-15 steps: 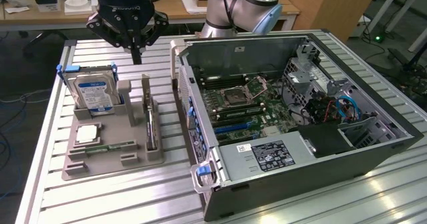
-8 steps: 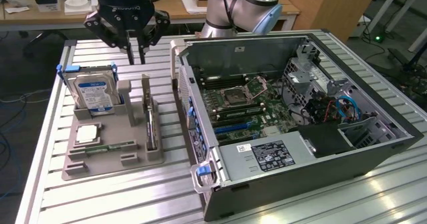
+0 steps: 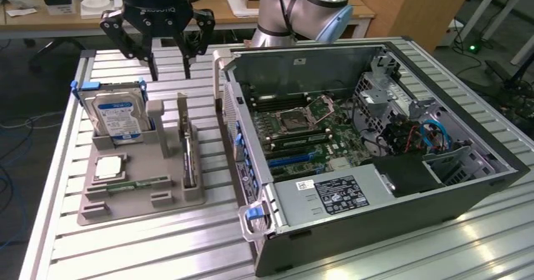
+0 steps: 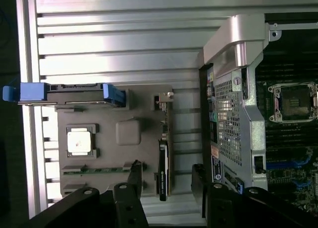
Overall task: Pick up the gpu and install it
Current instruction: 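Pick up the gpu and move the gpu toward the slot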
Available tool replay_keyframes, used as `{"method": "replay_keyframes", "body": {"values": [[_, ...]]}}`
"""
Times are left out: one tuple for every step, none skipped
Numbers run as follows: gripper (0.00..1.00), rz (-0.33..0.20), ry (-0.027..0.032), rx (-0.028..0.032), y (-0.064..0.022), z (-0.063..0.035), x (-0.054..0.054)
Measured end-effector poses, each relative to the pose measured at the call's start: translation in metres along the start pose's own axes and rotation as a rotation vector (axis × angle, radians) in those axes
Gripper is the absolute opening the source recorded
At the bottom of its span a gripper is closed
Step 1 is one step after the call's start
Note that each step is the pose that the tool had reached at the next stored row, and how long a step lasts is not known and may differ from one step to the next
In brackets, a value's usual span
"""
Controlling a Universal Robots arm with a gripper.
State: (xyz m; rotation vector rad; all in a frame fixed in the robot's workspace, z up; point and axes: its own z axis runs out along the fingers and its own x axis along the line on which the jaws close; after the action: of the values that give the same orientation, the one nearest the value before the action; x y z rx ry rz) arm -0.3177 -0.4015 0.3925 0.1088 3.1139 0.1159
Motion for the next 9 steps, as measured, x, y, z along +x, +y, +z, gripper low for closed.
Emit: {"method": "replay_keyframes", "body": {"values": [[0.53, -0.013, 0.0011, -0.0003, 0.0001, 0.0001, 0.0000], [0.53, -0.031, 0.0026, -0.0007, 0.0001, 0.0004, 0.0001], [0.53, -0.047, 0.0044, -0.0009, 0.0001, 0.0006, 0.0001], [0.53, -0.055, 0.0063, -0.0010, 0.0001, 0.0008, 0.0000], [0.53, -0.060, 0.0084, -0.0009, -0.0001, 0.0010, -0.0001], [0.53, -0.064, 0.0105, -0.0010, -0.0004, 0.0015, -0.0002], [0.53, -0.068, 0.0129, -0.0007, -0.0008, 0.0021, -0.0002], [0.53, -0.073, 0.0159, 0.0001, -0.0013, 0.0028, -0.0002], [0.53, -0.077, 0.0191, 0.0015, -0.0017, 0.0035, -0.0002]]}}
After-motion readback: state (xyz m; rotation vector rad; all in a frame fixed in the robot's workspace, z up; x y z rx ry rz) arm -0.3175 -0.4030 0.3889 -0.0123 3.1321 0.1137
